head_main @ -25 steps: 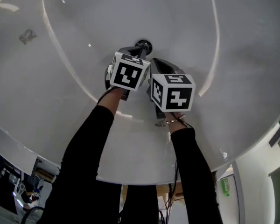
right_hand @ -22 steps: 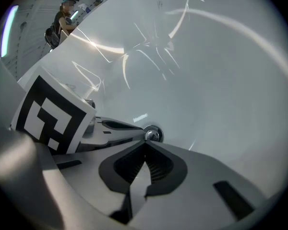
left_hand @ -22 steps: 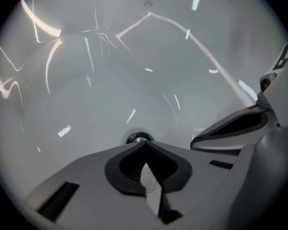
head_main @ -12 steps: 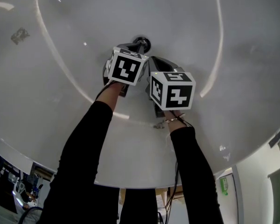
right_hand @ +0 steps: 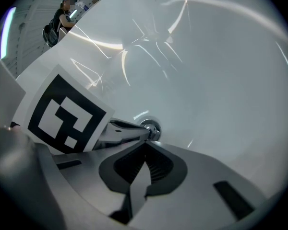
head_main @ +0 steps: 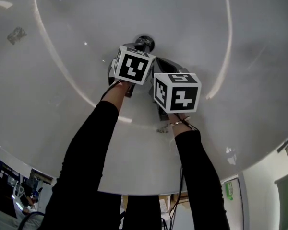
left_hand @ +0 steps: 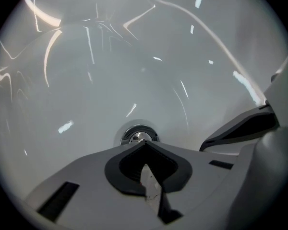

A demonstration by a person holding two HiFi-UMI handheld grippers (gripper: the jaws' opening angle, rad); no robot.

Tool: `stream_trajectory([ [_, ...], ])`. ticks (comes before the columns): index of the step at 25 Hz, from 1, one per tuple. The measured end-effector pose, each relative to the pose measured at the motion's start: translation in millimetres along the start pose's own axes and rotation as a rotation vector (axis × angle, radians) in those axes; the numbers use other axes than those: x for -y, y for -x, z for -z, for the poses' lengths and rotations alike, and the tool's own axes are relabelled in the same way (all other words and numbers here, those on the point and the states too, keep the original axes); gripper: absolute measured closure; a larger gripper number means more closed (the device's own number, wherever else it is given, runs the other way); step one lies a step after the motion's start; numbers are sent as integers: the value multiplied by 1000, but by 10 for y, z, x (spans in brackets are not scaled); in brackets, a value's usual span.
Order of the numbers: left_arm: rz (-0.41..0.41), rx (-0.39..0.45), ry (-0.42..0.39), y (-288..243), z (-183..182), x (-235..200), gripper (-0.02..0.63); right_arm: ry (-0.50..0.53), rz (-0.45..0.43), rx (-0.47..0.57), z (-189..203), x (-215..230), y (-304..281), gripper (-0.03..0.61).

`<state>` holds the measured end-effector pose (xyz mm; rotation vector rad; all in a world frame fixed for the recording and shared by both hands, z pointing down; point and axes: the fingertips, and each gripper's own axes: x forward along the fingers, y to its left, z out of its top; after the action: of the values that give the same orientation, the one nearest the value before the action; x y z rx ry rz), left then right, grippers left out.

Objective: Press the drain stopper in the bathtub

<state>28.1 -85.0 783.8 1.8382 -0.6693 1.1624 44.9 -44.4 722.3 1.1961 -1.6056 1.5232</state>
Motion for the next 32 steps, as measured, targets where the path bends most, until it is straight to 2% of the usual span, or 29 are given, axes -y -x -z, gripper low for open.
stream_trajectory([
  [4,-7,-50,-60,-53,24,4,609,-8,1,-2,23,24,5,577],
  [15,-28,-34,-63,-55,15,-9,609,-23,0,-2,20,35,-14,577],
  [26,-43,-41,12,-81,29,-28,609,-48,2,-10,26,80,-14,577],
  [32,-46,-42,5,-75,32,-26,609,-56,8,-10,17,93,2,577],
])
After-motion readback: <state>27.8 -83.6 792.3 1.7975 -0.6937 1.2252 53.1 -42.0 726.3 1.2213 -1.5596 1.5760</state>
